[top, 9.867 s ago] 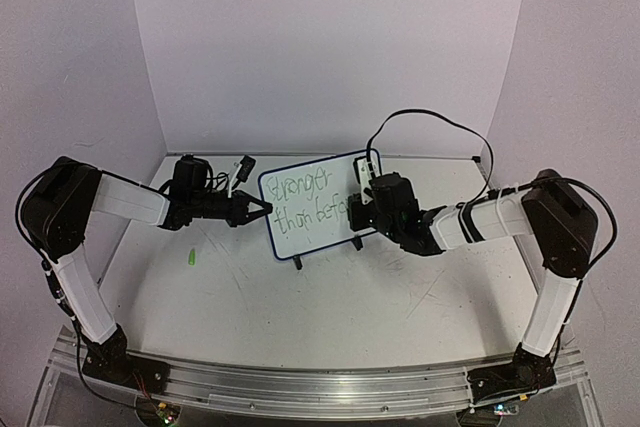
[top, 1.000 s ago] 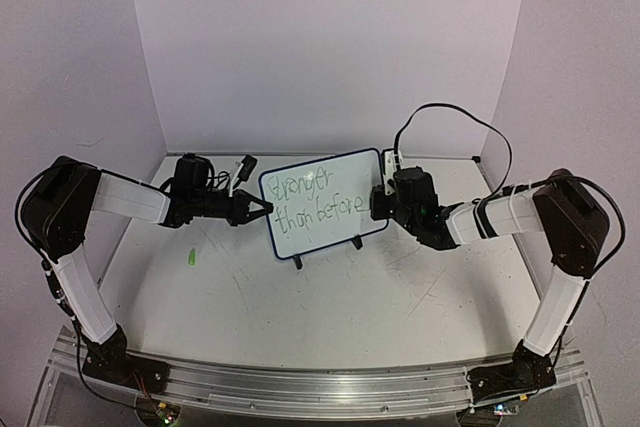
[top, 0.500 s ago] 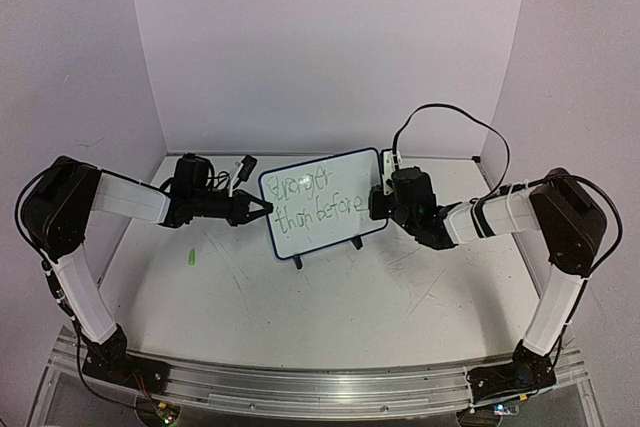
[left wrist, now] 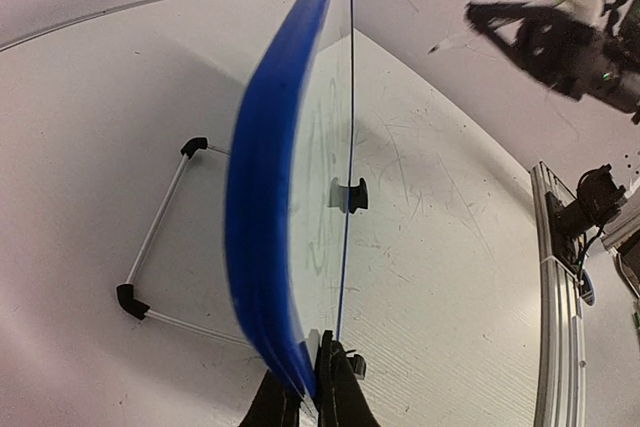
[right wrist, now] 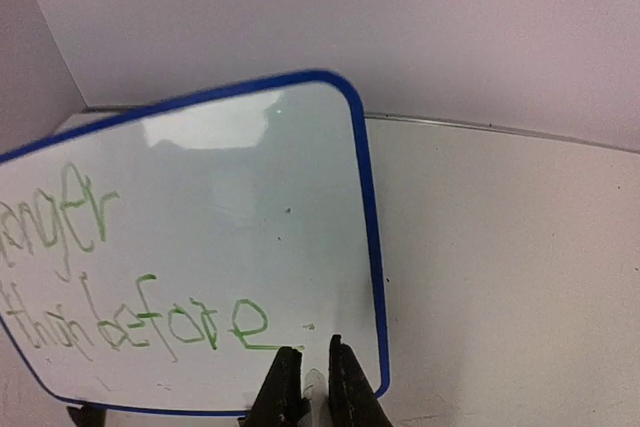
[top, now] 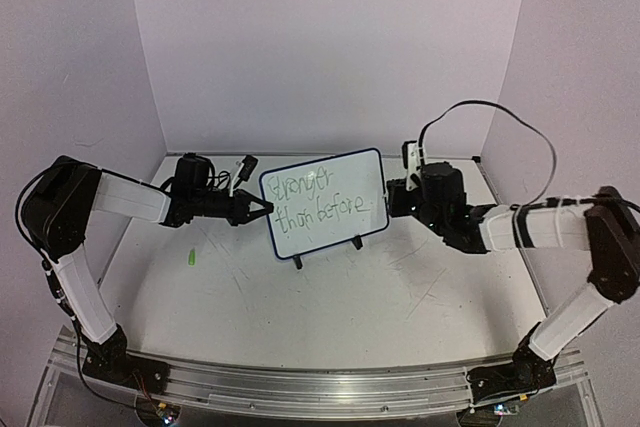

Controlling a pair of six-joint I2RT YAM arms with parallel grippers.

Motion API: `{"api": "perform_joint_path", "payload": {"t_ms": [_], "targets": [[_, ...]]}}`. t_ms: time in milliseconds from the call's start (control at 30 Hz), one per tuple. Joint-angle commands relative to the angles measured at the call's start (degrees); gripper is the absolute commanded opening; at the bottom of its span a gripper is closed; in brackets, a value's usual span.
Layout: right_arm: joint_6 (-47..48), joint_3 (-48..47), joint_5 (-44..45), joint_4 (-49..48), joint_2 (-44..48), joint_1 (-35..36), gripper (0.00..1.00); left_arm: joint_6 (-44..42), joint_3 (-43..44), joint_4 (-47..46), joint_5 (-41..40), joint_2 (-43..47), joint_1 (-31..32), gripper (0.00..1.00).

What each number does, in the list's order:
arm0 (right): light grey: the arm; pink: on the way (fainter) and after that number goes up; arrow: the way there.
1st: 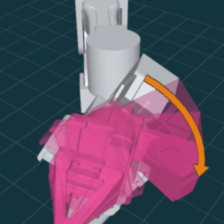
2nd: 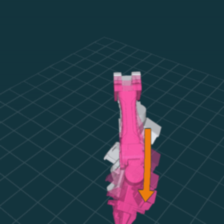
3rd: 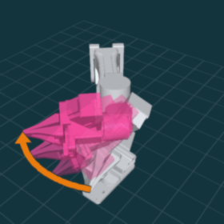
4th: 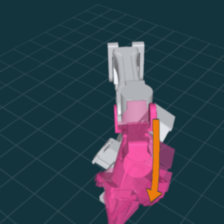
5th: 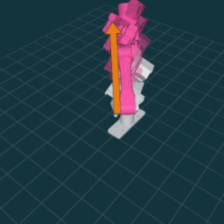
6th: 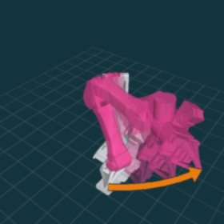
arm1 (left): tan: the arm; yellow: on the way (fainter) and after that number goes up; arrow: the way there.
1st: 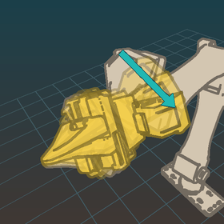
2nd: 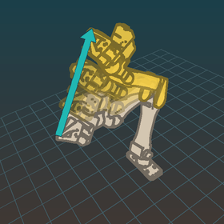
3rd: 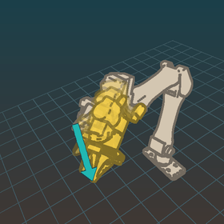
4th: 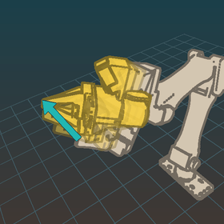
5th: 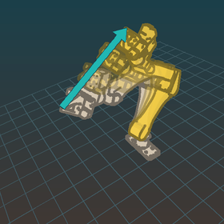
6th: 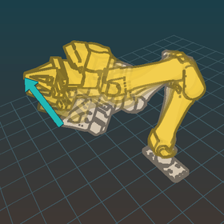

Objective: Write a sentence on the whiteboard

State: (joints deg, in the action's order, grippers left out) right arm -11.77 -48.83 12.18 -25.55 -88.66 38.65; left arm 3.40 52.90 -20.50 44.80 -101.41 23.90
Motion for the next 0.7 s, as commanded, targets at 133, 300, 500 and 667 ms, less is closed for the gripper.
{"api": "perform_joint_path", "payload": {"t_ms": [133, 300, 500, 667], "targets": [[0.96, 3.42, 2.88, 8.96, 20.79, -0.16, 0.0, -6.44, 1.54, 4.41, -11.03, -3.1, -1.46, 0.03], [2.56, 4.11, 3.77, 11.67, 24.25, -0.16, 0.0, -5.54, 2.01, 4.59, -11.17, -2.4, -2.03, 0.18], [3.22, 5.31, 4.63, 11.75, 27.34, -0.16, 0.0, -5.07, 2.35, 4.82, -10.46, -0.69, -2.6, 0.27], [2.68, 6.44, 4.54, 11.75, 28.36, -0.16, 0.0, -4.54, 1.51, 5.03, -10.23, 2.25, -2.59, 0.39]]}}
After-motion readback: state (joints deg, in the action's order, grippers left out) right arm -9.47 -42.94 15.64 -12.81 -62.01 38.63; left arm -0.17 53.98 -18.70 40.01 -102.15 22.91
